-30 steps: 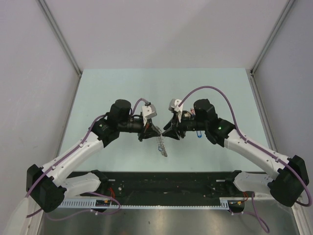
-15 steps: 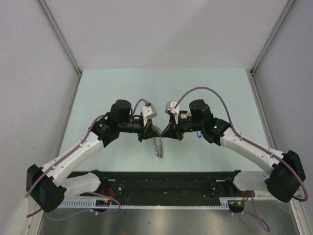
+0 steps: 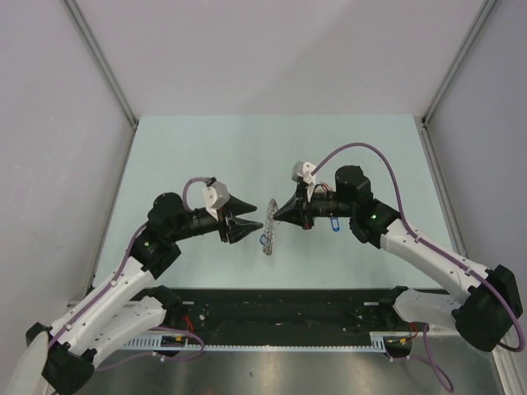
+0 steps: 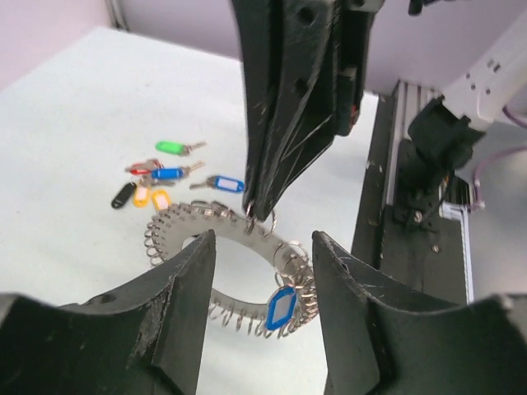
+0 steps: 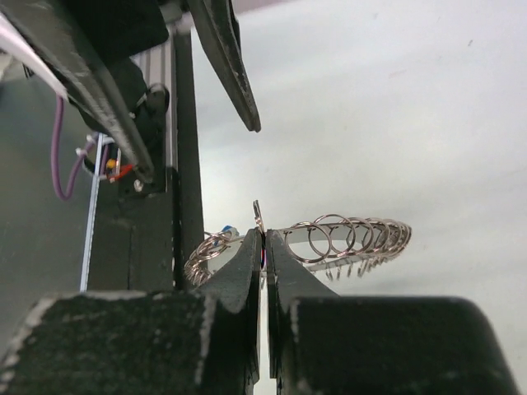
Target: Put the keys on the keyring
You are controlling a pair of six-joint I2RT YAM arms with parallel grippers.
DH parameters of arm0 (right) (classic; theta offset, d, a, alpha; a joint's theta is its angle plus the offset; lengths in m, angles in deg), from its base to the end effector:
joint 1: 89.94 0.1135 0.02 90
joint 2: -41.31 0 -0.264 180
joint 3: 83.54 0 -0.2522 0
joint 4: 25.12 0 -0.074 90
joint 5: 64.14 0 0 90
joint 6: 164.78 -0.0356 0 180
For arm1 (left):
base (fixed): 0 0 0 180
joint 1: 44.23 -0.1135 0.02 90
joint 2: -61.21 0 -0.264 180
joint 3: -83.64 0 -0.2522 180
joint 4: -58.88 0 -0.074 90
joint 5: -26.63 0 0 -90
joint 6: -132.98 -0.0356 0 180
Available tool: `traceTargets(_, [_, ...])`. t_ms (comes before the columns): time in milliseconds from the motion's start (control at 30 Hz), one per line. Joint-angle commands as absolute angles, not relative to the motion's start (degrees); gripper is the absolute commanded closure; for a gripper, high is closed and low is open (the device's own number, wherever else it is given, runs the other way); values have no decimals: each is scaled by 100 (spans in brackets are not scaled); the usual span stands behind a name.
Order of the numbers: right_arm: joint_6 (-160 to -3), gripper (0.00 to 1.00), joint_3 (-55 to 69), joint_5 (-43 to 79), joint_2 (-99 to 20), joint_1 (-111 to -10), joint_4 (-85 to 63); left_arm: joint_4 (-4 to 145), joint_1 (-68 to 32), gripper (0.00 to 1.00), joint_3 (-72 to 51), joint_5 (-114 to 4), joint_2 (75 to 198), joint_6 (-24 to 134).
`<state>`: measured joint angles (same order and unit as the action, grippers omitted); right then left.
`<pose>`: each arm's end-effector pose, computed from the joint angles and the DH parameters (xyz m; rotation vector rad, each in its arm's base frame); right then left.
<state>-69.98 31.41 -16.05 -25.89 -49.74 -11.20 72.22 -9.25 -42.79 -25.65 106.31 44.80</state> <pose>0.1880 0.1900 0.3196 -1.1983 1.5023 1.0962 0.1390 -0.1238 0.3290 0.9741 1.4443 -1.0207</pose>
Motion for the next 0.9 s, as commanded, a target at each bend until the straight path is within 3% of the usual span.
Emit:
traceTargets(0, [-7451, 100, 3339, -1958, -2197, -5101, -2357, 5684, -1153, 44, -4901, -2602, 10375, 5412])
traceTargets(200, [-8048, 100, 3620, -2169, -2083, -5162, -3148, 5138, -1171, 45, -5114, -2312, 10524, 5634])
traceTargets(433, [-8225, 100, 3726, -2283, -2092, -5154, -3456, 4927, -1171, 59, -5026, -2189, 10709, 5563])
traceTargets(867, [-8251, 100, 3735, -2292, -2188, -5101, -3553, 5251, -1162, 72, -4692, -1828, 11025, 5265])
